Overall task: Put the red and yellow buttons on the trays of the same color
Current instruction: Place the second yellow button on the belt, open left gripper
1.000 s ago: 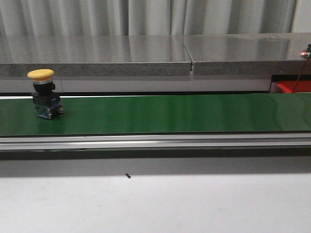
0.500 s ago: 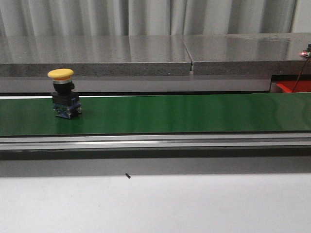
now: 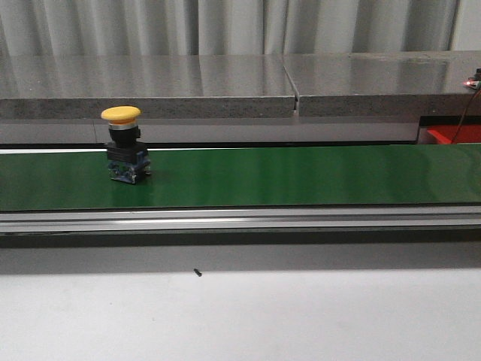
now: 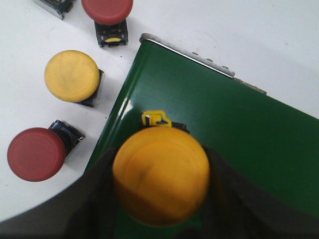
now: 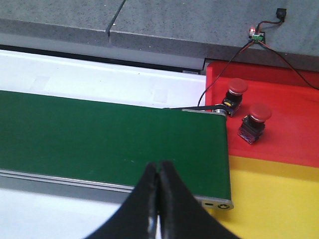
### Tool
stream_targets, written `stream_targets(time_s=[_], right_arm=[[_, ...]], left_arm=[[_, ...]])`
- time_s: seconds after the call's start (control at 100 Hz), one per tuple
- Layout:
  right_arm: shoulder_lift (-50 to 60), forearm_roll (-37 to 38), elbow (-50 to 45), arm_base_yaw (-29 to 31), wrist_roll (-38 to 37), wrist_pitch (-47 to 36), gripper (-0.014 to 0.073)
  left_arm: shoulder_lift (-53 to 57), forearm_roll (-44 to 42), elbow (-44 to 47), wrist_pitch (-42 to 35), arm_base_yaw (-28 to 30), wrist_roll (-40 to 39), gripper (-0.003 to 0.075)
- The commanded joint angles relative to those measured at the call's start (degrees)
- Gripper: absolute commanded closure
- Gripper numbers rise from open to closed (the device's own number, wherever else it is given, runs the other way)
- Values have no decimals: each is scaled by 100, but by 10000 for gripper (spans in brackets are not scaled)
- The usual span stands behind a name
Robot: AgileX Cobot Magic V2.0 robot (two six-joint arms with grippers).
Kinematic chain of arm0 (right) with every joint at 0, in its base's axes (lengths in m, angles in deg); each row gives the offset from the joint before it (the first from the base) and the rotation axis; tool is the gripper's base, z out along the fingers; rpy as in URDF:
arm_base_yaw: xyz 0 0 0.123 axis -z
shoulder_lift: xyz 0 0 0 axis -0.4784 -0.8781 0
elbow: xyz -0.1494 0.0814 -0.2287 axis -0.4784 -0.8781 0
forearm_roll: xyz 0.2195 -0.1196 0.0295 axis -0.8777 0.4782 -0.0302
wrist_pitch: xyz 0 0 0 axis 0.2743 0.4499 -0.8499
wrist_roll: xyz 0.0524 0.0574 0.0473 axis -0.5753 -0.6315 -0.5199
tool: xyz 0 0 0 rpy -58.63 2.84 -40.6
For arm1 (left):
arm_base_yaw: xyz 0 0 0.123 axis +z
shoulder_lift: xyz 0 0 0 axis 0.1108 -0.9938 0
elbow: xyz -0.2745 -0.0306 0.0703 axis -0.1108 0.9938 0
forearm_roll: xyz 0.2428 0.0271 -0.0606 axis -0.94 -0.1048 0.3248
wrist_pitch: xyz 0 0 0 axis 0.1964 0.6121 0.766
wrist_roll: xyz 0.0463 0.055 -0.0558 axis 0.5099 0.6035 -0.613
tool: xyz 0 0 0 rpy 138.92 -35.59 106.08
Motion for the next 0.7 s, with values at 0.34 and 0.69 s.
stream_targets(time_s=[0.34, 0.69], right_arm=[[-9, -86, 139, 6, 44, -390, 659], [-9, -86, 139, 6, 44, -390, 659]], left_arm=[[-3, 303, -122, -83, -55, 275, 358], [415, 995, -122, 3, -55, 952, 83]])
